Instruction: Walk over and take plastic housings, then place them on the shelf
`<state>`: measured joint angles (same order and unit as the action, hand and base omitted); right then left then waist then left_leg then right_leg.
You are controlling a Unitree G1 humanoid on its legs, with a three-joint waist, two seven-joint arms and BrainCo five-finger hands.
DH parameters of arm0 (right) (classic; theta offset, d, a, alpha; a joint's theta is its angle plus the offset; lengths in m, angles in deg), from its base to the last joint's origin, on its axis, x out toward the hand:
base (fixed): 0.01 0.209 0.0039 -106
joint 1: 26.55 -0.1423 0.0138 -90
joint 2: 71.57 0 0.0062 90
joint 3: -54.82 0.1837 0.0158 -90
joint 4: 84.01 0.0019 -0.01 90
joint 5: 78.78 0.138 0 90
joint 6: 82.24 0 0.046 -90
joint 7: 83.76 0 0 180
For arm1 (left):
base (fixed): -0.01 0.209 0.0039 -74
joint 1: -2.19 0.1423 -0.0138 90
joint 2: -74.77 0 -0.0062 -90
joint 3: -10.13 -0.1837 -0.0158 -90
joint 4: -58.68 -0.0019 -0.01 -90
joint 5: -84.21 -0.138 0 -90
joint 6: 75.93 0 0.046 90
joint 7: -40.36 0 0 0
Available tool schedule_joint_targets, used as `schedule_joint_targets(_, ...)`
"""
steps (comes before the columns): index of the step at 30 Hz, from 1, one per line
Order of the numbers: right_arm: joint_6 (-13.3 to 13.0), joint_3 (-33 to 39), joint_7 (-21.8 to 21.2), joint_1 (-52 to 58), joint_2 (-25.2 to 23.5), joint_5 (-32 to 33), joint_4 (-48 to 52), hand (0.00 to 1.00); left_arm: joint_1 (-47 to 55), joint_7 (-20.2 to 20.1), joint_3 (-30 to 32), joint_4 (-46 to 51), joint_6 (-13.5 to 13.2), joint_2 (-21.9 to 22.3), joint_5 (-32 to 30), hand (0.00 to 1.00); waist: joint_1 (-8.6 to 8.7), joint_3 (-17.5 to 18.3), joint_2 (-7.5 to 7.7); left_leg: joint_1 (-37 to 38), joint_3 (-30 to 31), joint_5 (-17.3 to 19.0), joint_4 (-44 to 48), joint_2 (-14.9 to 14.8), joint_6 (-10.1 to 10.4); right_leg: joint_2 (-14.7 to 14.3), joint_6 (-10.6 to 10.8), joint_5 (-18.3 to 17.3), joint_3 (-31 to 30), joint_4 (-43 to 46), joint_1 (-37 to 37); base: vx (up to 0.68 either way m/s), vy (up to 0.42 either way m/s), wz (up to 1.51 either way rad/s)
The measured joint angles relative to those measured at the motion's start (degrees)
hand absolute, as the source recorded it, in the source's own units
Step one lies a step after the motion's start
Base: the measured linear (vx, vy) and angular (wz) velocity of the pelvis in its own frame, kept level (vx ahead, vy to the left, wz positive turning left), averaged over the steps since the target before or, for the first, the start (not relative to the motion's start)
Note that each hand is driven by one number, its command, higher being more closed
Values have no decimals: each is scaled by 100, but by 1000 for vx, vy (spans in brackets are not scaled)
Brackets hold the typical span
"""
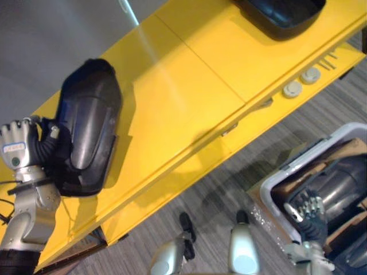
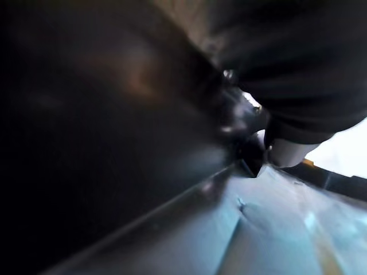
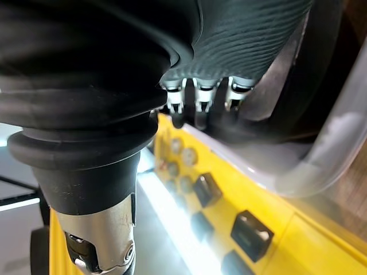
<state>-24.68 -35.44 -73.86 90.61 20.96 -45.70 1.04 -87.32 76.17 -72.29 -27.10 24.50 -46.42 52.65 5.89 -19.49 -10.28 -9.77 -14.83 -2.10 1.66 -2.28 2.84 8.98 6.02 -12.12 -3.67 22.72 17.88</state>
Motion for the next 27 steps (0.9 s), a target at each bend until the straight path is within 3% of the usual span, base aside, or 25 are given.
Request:
schedule_joint_targets(8,16,-87,-8,-14,121,-1,243,0,-343,-591,-524,-333,-240,-5,15,100,120,-176,22,65,-83,0,6,-20,0,-4,0,-3,-53,53,18,-19,-7,-5)
schedule_joint_targets(14,26,-173,-14,-41,116,-1,293,0,-411,-812,-963,-579,-164,49,4,100,139,-322,122,59,-113,1,19,-17,1,-7,23,16,-85,70,18,-5,-3,-2)
schedule_joint_targets(15,28,-182,-13,-41,115,-1,377,0,-484,-830,-1063,-663,-124,67,2,0,136,-343,154,55,-105,1,19,-16,1,-7,28,20,-79,67,11,13,-15,4)
schedule_joint_targets(21,32,-260,0,-87,110,-5,475,0,-656,-586,-1265,-986,57,484,-9,0,120,-355,173,-8,-105,4,68,-23,6,32,28,23,-32,68,5,15,-14,5)
schedule_joint_targets(24,79,-285,2,-119,91,-9,479,0,-739,-258,-1336,-979,142,541,-46,0,115,-372,200,-22,-98,7,96,-32,10,41,28,23,8,75,-6,-5,-17,4)
schedule_joint_targets(27,83,-363,16,-117,76,-8,476,0,-755,445,-1343,-972,293,543,12,0,119,-381,220,-17,-93,10,102,-28,15,55,29,36,26,71,-23,-3,-1,1)
